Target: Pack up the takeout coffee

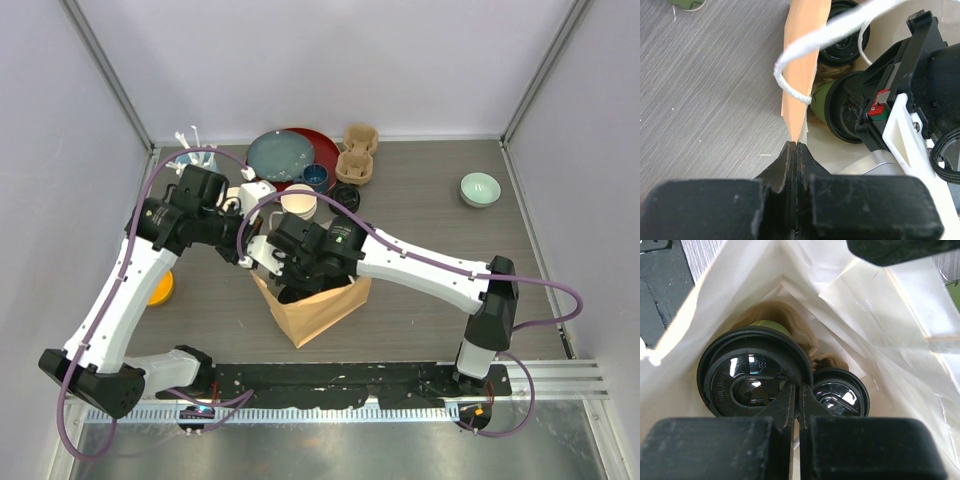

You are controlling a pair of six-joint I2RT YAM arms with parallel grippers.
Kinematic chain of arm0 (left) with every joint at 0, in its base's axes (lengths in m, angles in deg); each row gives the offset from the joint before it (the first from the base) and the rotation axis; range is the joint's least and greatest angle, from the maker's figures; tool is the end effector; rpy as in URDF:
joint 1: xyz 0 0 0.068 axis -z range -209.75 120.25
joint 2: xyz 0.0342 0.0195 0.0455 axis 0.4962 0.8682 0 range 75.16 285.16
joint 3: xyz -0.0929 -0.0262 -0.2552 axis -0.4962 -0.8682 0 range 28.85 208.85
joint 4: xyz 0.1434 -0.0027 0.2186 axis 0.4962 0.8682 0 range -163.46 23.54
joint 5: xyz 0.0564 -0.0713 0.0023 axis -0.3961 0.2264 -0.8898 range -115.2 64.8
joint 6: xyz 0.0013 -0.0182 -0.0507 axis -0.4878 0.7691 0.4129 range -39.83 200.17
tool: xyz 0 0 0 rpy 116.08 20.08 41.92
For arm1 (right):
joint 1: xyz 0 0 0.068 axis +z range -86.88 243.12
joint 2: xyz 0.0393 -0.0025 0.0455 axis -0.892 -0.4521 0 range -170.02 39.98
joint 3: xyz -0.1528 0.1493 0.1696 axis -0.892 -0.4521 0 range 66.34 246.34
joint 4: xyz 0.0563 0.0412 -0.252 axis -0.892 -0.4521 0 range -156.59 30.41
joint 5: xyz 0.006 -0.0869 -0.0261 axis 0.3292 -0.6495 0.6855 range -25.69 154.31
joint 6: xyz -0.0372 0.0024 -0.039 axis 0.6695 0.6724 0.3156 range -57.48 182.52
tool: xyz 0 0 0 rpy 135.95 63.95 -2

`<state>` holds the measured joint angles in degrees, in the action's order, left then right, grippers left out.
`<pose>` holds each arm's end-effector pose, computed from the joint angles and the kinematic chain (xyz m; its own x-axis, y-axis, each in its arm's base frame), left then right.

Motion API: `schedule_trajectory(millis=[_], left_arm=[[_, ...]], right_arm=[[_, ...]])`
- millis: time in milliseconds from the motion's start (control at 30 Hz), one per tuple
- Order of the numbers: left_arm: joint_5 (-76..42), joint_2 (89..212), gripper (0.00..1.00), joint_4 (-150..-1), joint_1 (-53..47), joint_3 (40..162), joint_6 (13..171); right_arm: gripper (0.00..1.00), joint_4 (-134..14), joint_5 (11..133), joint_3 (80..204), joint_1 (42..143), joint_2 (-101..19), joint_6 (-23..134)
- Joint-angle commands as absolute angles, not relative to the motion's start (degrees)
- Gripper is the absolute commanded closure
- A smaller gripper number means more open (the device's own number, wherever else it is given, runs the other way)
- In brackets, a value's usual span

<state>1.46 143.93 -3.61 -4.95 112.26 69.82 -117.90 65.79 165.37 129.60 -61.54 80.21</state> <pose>0.1809 -0.1013 0.3927 -0.6243 0.4653 -0.6275 0.7313 0.6306 -0.2599 0.1482 0.3429 0.3257 -0.0519 -0.8803 -0.4716 -0.9839 0.1260 -0.1269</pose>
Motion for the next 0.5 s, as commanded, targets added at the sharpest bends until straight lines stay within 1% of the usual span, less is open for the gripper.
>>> schedule_trajectory(millis=[0,333,467], left_arm=[[15.1,143.2,1.0,-7.2,-2.2,115.0,73.0],[13.0,142.9,1.0,-6.6,-2.3,115.5,72.1],[12.9,142.8,1.0,-6.4,-2.3,115.3,71.8]], right_arm=[[0.99,-118.7,61.7,163.7,129.4,-69.4,77.8],[0.99,-117.6,61.9,160.2,129.5,-67.8,78.0],[0.93,-116.5,61.7,159.1,129.4,-66.9,77.2]])
